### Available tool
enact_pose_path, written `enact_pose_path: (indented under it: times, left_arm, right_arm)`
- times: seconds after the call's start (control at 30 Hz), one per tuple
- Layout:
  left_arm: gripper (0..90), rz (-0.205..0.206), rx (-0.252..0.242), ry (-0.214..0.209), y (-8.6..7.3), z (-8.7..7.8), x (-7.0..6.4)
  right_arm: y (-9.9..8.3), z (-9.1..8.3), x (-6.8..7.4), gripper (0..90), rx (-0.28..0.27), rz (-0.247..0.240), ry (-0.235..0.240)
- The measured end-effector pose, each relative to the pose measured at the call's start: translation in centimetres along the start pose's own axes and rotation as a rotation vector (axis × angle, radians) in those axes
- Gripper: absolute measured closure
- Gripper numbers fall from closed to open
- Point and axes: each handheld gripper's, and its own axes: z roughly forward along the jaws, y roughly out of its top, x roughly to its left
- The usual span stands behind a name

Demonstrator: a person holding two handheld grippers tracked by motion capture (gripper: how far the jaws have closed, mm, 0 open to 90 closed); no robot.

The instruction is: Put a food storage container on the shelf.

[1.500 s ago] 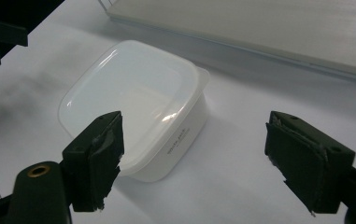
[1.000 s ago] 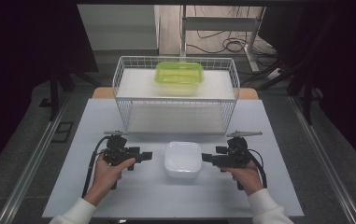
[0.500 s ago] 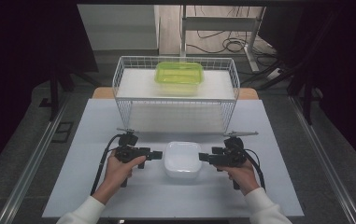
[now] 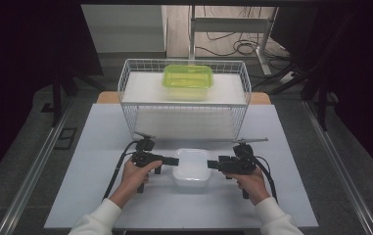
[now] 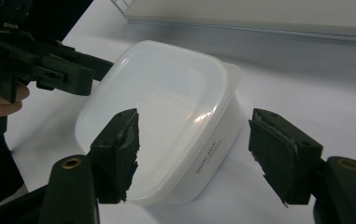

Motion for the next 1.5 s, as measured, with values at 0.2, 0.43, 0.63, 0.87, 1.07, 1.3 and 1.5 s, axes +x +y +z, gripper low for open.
enact_pose_path:
  times: [0.2,0.43,0.63,0.87,1.07,1.3,1.5]
  left_arm:
    - [46.8,0.006,0.017,0.001,0.2,0.2,0.7]
    - [50.5,0.003,0.034,-0.009,0.1,0.3,0.8]
    - [54.8,0.006,0.031,-0.023,0.0,0.3,0.8]
    - [61.7,0.006,0.032,-0.03,-0.1,0.3,0.5]
    - [64.2,-0.024,0.004,-0.035,-0.2,0.3,0.5]
    - [66.8,-0.035,-0.005,-0.042,-0.5,0.1,0.6]
    - [69.8,-0.018,-0.019,-0.036,-0.9,-0.4,0.2]
  right_arm:
    - [0.0,0.4,-0.2,34.9,-0.01,0.014,0.025]
    - [-0.3,1.2,-0.5,37.9,0.018,0.046,0.046]
    - [-0.3,1.8,-0.9,41.4,0.036,0.1,0.063]
    - [-0.6,2.3,-1.4,50.2,0.062,0.182,0.097]
    - [-0.7,2.2,-1.8,56.8,0.061,0.237,0.121]
    - [-0.7,1.7,-1.7,65.8,0.046,0.266,0.118]
    - [-0.8,1.3,-1.5,69.0,0.041,0.256,0.124]
